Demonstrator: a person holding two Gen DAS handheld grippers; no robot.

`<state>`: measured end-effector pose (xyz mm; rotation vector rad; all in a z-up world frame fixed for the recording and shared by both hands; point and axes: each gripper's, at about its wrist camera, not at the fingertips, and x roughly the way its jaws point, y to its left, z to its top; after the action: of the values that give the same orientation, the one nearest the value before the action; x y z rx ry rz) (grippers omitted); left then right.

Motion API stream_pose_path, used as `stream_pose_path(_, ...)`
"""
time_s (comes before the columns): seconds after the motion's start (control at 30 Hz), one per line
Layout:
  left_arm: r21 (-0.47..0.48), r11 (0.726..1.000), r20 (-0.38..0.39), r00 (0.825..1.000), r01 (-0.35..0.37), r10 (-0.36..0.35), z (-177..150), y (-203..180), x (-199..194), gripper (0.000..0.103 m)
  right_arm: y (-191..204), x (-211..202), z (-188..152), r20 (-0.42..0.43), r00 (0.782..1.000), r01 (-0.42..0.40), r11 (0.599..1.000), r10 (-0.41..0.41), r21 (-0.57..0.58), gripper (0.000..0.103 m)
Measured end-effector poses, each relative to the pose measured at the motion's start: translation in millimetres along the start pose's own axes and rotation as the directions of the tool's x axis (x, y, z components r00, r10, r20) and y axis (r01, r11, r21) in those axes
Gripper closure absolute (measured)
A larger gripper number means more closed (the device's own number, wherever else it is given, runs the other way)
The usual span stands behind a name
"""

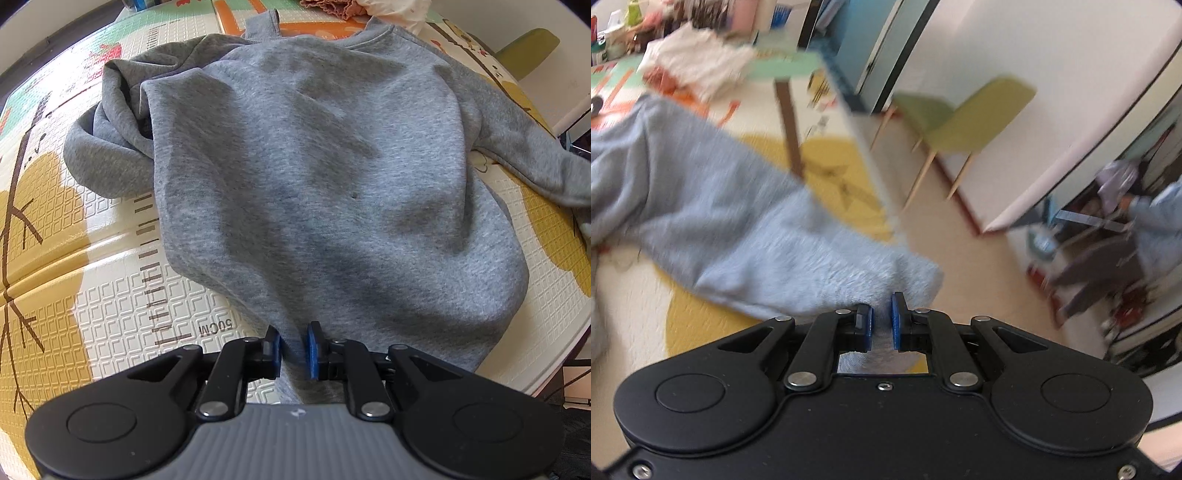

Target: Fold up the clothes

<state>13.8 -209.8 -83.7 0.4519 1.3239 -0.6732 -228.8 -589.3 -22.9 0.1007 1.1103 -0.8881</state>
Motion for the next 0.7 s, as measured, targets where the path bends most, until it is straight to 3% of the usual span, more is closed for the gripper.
stream_pose_path(0.23,0.005,1.000,-0.012,1.000,-0.007,0.007,2.1,-3.7,2.6,0.084,15.6,28.5,-32.1,-0.072,0.985,-0.151,0.984,0.158,0.099,0.092)
stream_pose_path(0.37,0.023,1.000,-0.009,1.000,-0.013,0.013,2.8,-7.8,1.1,0.080,15.3,33.5,-37.8,-0.067,0.966,-0.232,0.954,0.248,0.189,0.072)
stream_pose_path(0.4,0.024,1.000,-0.006,1.000,-0.012,0.013,3.3,-8.0,-1.3,0.079,13.1,31.5,-37.4,-0.058,0.963,-0.247,0.946,0.265,0.212,0.071)
stream_pose_path(0.63,0.034,0.999,0.046,0.999,0.015,-0.016,11.0,-11.5,-27.7,0.074,-30.0,-0.3,-33.9,0.016,0.954,-0.287,0.896,0.300,0.340,0.071)
stream_pose_path(0.7,0.057,0.998,0.066,0.998,0.015,-0.019,13.2,-17.9,-36.0,0.066,-43.0,-5.8,-33.9,0.025,0.956,-0.282,0.888,0.293,0.363,0.071)
